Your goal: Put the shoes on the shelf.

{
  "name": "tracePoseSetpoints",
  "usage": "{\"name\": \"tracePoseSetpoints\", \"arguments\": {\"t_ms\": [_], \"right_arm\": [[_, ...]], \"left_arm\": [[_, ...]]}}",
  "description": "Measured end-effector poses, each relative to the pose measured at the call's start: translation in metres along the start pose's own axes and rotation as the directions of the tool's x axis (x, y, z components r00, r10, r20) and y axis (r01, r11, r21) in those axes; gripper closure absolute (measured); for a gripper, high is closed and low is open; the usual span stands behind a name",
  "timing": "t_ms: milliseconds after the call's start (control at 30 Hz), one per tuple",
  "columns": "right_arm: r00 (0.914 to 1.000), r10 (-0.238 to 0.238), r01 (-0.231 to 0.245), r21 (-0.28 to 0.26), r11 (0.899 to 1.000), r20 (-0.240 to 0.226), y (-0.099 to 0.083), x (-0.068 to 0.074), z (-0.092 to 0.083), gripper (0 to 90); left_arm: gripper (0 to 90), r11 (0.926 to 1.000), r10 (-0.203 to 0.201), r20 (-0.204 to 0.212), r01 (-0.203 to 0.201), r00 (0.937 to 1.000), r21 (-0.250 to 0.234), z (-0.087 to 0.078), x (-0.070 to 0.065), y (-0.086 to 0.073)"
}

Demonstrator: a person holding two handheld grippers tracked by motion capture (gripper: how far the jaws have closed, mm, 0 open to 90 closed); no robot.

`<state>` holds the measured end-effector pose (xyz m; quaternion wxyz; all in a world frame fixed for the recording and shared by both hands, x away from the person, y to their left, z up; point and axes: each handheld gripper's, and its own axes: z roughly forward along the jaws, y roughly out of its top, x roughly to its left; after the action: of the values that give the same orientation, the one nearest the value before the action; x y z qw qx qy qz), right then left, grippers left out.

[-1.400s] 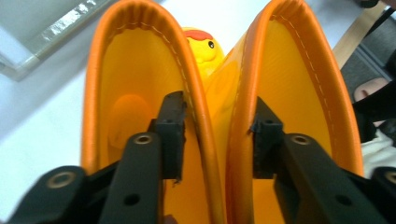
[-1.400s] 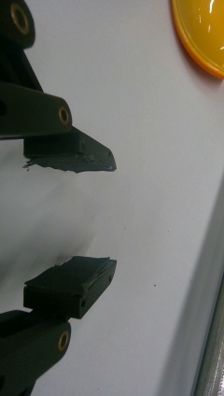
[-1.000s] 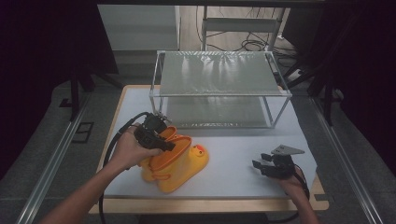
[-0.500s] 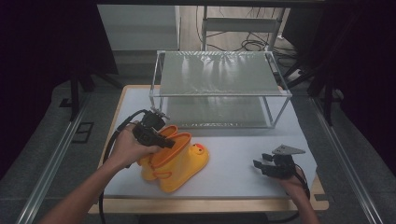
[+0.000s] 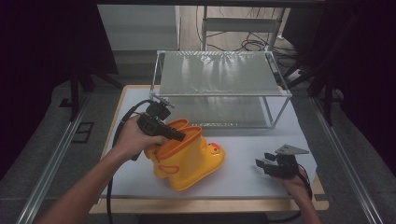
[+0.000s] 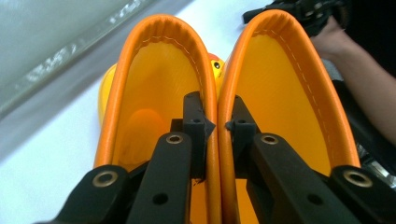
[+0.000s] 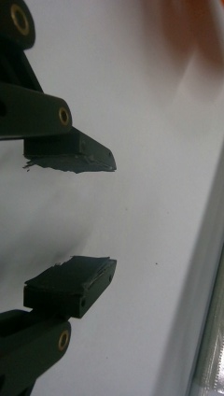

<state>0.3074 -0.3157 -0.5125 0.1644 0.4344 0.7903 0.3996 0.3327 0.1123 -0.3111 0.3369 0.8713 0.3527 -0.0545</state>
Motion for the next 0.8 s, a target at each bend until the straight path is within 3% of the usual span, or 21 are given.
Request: {"name": "tracePoseSetpoints", "arguments": {"t_ms": [200,433,667,800], "right_arm": [[1.0,0.008,-0.008,-0.012,1.0,0.002,-0.001,-0.002,-0.003,46.0],[0.9999,0.013,-0.013,-0.004,1.0,0.001,-0.002,-0.002,-0.002,46.0],[0.9998,0.019,-0.019,-0.013,1.0,0.003,-0.002,-0.003,-0.004,46.1],[0.9998,0.019,-0.019,-0.018,1.0,0.005,-0.002,-0.005,-0.004,46.1]], "left_arm": [[82.2,0.9984,0.056,-0.014,-0.056,0.9983,-0.001,-0.016,-0.021,0.028],[82.0,0.9943,0.099,-0.014,-0.099,0.995,-0.039,-0.032,-0.04,0.051],[82.0,0.9917,0.102,-0.013,-0.103,0.9947,-0.076,-0.039,-0.056,0.073],[82.1,0.9914,0.107,-0.01,-0.108,0.9942,-0.075,-0.04,-0.06,0.083]]}}
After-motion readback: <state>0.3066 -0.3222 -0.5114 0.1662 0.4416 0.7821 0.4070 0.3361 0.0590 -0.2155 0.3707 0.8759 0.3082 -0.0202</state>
